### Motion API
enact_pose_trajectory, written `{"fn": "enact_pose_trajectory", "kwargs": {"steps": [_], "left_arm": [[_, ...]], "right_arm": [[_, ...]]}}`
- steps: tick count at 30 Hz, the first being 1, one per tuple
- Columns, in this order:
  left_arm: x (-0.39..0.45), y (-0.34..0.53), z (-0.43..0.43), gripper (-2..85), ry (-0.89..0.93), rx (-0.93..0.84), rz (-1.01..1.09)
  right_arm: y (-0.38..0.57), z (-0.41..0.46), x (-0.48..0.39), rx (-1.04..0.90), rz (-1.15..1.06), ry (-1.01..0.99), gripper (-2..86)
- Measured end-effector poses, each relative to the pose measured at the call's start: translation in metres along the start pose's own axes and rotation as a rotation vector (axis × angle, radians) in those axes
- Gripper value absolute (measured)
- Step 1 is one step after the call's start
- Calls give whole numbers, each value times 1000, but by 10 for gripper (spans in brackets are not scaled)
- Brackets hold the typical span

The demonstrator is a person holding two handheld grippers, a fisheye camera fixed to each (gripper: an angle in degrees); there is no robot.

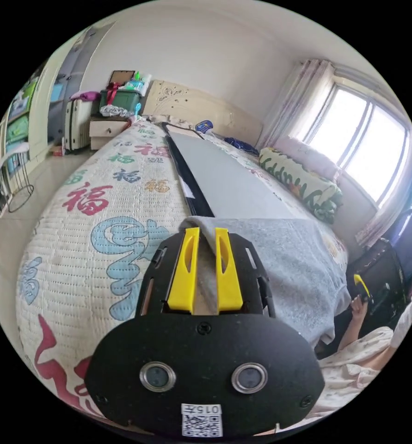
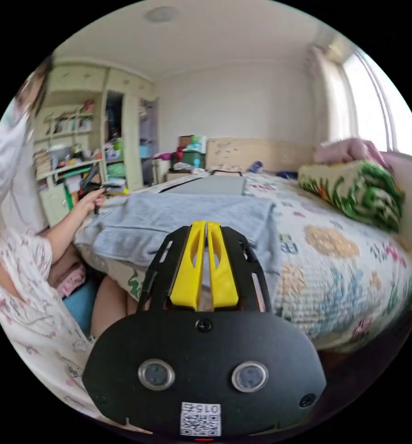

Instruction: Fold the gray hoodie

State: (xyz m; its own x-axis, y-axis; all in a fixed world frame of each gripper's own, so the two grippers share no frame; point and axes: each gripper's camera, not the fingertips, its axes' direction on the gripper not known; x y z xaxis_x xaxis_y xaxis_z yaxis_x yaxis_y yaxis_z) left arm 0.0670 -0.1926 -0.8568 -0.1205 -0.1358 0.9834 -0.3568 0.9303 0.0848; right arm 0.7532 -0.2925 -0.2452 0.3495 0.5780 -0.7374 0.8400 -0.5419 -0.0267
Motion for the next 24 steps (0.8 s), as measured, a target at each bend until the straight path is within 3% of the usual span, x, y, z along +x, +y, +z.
{"fn": "enact_pose_trajectory", "kwargs": {"steps": [4, 10, 17, 20, 24], "left_arm": [[80, 30, 4, 61, 66, 37, 200], [240, 56, 79, 64, 219, -43, 576], [381, 77, 240, 68, 297, -262, 742], [434, 84, 316, 69, 247, -361, 788], [477, 96, 413, 83, 47, -437, 819]], "right_arm": [[-24, 9, 54, -65, 176, -5, 67], [-61, 45, 46, -125, 152, -88, 93], [-66, 19, 35, -83, 112, -61, 0], [-65, -2, 36, -56, 117, -103, -3], [-64, -37, 40, -19, 91, -75, 26]]}}
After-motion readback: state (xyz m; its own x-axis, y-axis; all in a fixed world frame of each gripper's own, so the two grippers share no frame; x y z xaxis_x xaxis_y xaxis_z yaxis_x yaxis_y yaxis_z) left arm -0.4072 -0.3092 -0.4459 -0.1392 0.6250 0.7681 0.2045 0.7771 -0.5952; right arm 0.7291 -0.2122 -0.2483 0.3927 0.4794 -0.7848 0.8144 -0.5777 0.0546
